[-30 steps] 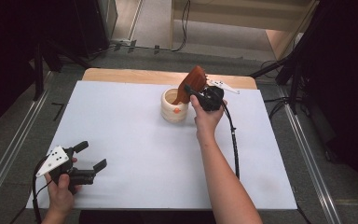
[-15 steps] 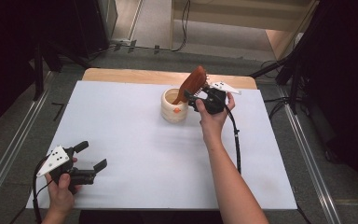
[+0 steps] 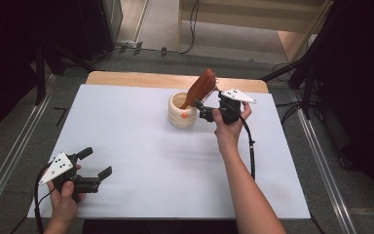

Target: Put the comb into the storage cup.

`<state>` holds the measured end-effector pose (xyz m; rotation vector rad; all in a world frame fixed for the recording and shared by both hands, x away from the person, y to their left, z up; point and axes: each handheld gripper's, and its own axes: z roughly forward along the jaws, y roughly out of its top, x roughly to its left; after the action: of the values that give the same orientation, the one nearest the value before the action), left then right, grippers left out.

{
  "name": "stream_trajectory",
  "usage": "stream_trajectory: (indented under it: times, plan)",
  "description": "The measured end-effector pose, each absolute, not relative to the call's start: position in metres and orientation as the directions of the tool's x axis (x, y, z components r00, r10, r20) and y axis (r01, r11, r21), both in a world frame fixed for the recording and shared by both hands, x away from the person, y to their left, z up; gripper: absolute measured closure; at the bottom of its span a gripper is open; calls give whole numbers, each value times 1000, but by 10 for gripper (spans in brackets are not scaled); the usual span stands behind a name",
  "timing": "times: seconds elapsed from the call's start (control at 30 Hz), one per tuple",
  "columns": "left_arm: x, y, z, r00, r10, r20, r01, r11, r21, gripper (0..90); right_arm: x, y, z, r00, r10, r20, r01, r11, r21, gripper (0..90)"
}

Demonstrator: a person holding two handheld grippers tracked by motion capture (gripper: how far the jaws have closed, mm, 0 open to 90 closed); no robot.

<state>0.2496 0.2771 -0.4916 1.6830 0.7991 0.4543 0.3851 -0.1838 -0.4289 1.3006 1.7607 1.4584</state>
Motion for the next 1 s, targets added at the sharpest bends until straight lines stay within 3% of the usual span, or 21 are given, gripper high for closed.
stream_trajectory:
  times: [1.0]
  plan:
    - [249,276,-491,691,715,-101,261,-117,958,0,331,-214,-439,-448,880,158,311,-12,950,0]
